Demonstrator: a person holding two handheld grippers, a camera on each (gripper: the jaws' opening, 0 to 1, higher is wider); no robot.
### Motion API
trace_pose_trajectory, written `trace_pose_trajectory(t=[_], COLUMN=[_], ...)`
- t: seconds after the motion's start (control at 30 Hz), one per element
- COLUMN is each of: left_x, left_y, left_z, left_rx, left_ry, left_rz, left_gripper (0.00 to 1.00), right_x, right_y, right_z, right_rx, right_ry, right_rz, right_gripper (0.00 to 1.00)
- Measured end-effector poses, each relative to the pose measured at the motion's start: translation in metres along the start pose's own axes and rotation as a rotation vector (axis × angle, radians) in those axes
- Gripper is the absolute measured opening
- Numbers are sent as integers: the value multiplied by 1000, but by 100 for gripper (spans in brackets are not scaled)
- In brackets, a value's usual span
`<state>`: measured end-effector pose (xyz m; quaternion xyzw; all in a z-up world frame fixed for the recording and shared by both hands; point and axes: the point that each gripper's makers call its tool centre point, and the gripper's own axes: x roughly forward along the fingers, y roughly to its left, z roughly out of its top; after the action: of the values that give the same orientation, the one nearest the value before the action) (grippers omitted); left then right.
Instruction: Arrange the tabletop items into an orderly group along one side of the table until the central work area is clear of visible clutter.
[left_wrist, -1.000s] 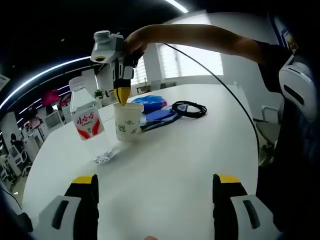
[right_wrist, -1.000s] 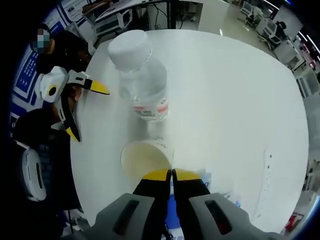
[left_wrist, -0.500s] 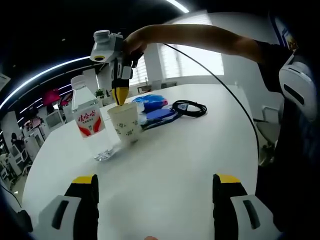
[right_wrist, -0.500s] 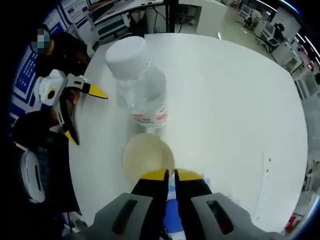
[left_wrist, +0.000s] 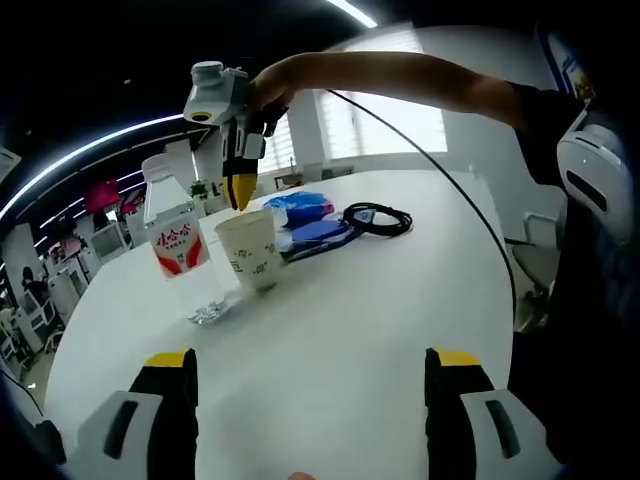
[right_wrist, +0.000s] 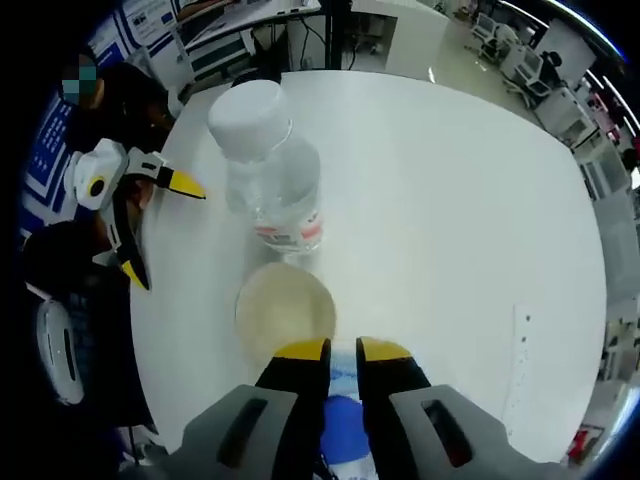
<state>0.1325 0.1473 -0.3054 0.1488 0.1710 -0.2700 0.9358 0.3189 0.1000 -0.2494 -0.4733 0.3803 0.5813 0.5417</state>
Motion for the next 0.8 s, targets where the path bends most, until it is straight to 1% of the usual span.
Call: trace_pose_trajectory(t=[0.13, 0.3, 0.43, 0.57, 0.67, 0.8], left_x=[1, 2, 2, 1, 1, 3], left_y=[-4, -11, -16, -16, -17, -21], left_z=[5, 12, 18, 23, 24, 27], left_rx=[7, 18, 34, 33, 37, 44], left_ry=[-7, -16, -19, -26, -20, -22], left_rz=[-8, -20, -32, -26, -26, -37], left_gripper=[94, 94, 94, 94, 94, 94], right_x=[-3, -7, -11, -16, -18, -22], right_y=[1, 4, 7, 9, 10, 10], right_z=[-2, -5, -10, -12, -15, -21], right_rx=[-4, -8, -16, -15, -17, -9], right_ry=[-11, -24, -21, -29, -24, -29], right_rz=[-11, -14, -18, -22, -24, -28], right_gripper=[20, 21, 22, 22, 23, 24])
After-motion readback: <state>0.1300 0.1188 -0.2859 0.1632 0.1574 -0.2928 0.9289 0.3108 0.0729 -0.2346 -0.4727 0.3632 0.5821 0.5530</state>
